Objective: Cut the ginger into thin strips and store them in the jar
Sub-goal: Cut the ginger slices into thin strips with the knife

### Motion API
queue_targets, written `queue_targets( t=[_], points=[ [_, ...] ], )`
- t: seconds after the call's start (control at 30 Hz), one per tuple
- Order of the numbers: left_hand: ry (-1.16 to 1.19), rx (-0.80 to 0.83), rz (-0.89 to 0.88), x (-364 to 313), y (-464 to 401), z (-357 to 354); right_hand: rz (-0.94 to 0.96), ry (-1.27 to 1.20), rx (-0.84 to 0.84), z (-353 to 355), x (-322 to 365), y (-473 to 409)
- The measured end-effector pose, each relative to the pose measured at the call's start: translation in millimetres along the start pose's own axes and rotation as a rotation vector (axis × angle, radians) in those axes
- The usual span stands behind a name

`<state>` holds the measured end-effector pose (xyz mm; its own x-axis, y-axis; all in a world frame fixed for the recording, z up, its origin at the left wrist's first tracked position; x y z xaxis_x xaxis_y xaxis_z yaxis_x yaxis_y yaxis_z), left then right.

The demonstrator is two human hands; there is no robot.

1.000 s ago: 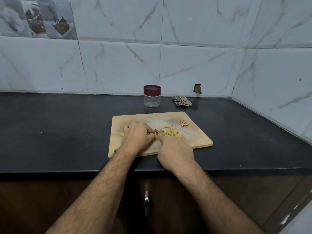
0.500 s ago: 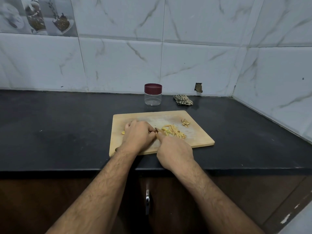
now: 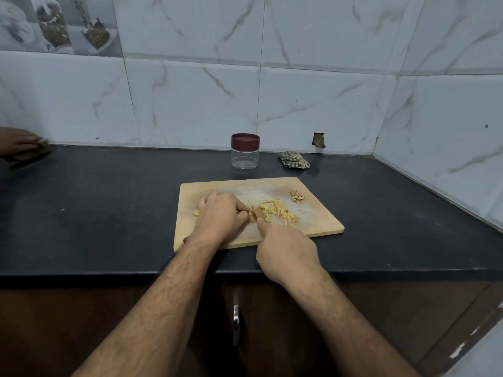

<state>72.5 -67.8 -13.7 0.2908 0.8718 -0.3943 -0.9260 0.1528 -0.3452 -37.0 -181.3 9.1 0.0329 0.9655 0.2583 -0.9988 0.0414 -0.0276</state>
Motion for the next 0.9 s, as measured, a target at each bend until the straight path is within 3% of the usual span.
queue_targets(
  t=[0.9],
  points=[
    [0.078, -0.029, 0.051, 6, -8, -4, 0.041, 0.004, -0.024, -2, 9, -23]
  ],
)
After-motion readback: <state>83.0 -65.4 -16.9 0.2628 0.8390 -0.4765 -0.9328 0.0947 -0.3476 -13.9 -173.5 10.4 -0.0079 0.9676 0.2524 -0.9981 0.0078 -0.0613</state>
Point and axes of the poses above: each hand's wrist, its own y-axis away from the middle knuckle, its own z-axis out of the back of the hand, x = y × z, the point moved 3 cm from there along -y, towards the middle knuckle, and after that the axes turned 1 degree about -y, right-handed, at the moved point
